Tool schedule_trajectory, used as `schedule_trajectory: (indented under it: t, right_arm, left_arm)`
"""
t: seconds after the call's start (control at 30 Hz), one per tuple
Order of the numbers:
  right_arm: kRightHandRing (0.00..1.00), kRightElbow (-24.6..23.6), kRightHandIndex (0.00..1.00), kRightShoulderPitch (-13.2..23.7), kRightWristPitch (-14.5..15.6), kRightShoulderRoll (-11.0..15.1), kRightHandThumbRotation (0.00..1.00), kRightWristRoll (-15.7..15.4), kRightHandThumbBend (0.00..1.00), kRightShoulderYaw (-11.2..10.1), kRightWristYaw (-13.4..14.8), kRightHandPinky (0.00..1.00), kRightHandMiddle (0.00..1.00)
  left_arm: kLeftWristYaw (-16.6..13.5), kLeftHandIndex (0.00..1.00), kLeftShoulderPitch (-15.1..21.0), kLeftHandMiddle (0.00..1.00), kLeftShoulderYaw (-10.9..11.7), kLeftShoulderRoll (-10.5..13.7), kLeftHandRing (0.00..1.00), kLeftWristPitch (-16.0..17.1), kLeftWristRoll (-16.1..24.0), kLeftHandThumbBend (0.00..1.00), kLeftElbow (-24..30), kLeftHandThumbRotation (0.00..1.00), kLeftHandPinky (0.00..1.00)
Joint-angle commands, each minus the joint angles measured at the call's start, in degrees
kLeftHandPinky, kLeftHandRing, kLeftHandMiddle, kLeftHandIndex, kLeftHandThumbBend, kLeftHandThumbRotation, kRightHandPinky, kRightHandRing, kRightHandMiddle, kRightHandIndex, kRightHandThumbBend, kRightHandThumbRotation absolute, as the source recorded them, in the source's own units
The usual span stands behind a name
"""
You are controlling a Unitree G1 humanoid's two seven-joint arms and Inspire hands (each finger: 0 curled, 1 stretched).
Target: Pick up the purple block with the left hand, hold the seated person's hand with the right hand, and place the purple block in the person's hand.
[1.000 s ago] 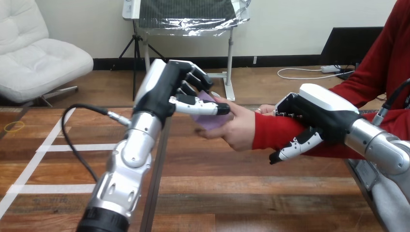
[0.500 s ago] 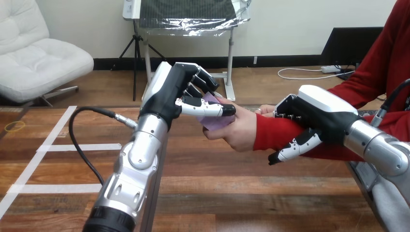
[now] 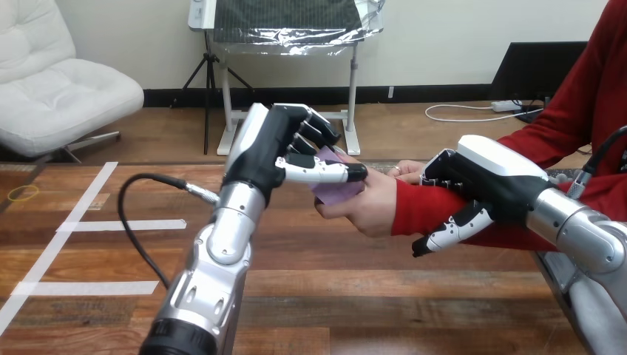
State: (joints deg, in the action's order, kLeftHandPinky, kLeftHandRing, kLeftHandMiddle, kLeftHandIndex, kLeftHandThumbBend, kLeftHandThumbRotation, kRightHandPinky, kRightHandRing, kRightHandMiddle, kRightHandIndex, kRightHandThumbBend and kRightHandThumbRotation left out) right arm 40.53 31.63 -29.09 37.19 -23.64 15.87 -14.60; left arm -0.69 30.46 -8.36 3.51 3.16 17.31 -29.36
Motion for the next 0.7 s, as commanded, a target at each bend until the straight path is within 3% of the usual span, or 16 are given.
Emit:
schedule_trajectory:
  t: [0.0, 0.4, 0.67]
  right_arm:
    - [0.23, -4.6, 0.30, 2.1, -1.0, -2.4, 0.22, 1.1, 0.91, -1.1, 0.3, 0.21, 0.28]
    - [0.21, -3.4, 0.29, 1.9, -2.5, -2.1, 0.22, 2.3, 0.91, -1.7, 0.0, 0.17, 0.26]
    - [0.26, -3.1, 0.34, 1.5, -1.6, -2.0, 0.22, 4.7, 0.95, -2.6, -2.7, 0.23, 0.31]
  left_arm:
    - [1.1, 0.41, 4.8, 0.43, -2.4, -2.8, 0.40, 1.6, -0.4, 0.82, -1.2, 0.00, 0.39]
    - [1.8, 0.42, 4.5, 0.44, -2.4, -3.0, 0.40, 0.5, -0.3, 0.81, -0.7, 0.00, 0.37]
    - [4.4, 0.47, 4.2, 0.48, -2.4, -2.0, 0.43, -2.1, -0.4, 0.82, 1.3, 0.00, 0.38]
